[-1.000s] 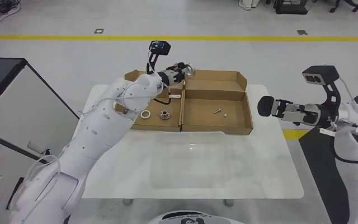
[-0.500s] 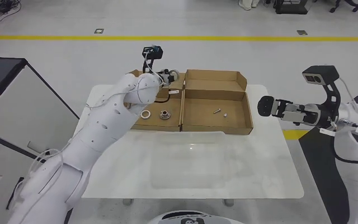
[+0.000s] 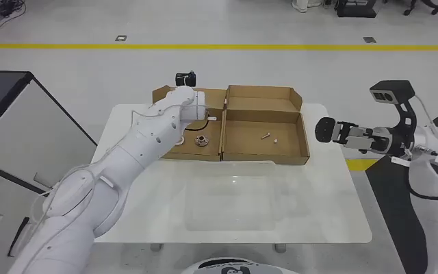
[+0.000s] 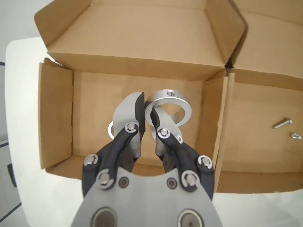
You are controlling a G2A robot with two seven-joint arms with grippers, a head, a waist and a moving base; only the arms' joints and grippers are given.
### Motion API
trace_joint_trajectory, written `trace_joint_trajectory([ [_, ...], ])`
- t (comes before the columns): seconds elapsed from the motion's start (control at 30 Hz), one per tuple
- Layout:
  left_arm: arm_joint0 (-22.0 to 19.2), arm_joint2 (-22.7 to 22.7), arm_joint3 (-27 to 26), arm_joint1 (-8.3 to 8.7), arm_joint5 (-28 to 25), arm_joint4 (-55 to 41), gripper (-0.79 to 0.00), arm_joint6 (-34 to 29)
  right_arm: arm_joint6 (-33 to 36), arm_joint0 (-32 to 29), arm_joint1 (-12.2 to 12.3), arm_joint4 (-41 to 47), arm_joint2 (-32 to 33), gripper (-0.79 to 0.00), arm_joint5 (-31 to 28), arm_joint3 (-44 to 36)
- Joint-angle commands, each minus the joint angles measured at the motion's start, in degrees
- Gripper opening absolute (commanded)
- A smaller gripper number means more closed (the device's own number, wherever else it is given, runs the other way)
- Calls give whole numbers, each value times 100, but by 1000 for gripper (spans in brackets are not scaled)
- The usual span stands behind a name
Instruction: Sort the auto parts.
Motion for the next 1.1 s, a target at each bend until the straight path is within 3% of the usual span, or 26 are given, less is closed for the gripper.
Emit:
trace_joint_trajectory([
  [0.0,-71,135,354,-172,94,-37,-785,-29,0,0,0,0,0,0,0,0],
  [0.27,-138,511,1477,-749,202,-28,-785,290,0,0,0,0,0,0,0,0],
  [0.53,-233,573,2518,-1234,52,-237,-785,455,0,0,0,0,0,0,0,0],
  [1.07,-332,443,3789,-1785,-186,-416,-785,857,0,0,0,0,0,0,0,0],
])
